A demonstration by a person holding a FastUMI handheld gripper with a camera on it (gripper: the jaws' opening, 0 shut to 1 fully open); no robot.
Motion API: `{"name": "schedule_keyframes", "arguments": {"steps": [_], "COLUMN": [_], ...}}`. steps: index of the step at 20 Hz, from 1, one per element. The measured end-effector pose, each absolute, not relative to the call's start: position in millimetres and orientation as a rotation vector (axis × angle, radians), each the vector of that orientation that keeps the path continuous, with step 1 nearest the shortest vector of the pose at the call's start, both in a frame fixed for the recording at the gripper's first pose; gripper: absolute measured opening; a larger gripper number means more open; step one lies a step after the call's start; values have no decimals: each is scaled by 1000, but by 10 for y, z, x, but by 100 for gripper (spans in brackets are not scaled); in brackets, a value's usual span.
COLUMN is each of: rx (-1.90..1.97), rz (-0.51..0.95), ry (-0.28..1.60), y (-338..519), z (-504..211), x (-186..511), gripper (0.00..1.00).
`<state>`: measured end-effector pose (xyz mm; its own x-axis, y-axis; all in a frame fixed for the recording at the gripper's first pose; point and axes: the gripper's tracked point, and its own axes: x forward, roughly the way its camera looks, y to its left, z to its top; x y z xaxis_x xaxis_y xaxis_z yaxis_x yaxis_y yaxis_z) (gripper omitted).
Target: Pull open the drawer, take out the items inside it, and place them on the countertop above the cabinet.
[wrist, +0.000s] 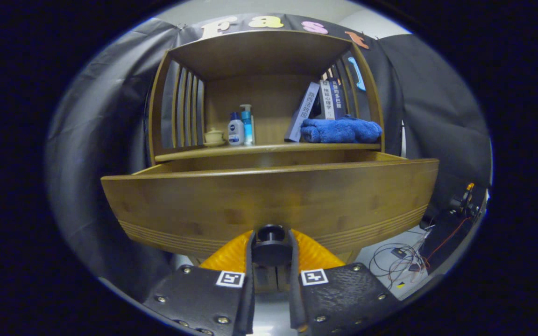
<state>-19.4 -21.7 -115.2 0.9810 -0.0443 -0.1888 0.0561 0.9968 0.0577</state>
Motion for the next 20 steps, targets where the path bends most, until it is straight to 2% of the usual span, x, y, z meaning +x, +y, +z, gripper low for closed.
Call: {"name": "schedule_keyframes", "arguments": {"steps": [4,13,19,20], "rx": [56,16,30,8], "rz": [-47,-37,-39,-51], "ry": [182,196,221,216], "y": [-198,-198,-191,-213], "z": [-1179,-1166,-740,-604], "x": [-455,-530,-666,-668], "gripper": [30,30,98,98]}}
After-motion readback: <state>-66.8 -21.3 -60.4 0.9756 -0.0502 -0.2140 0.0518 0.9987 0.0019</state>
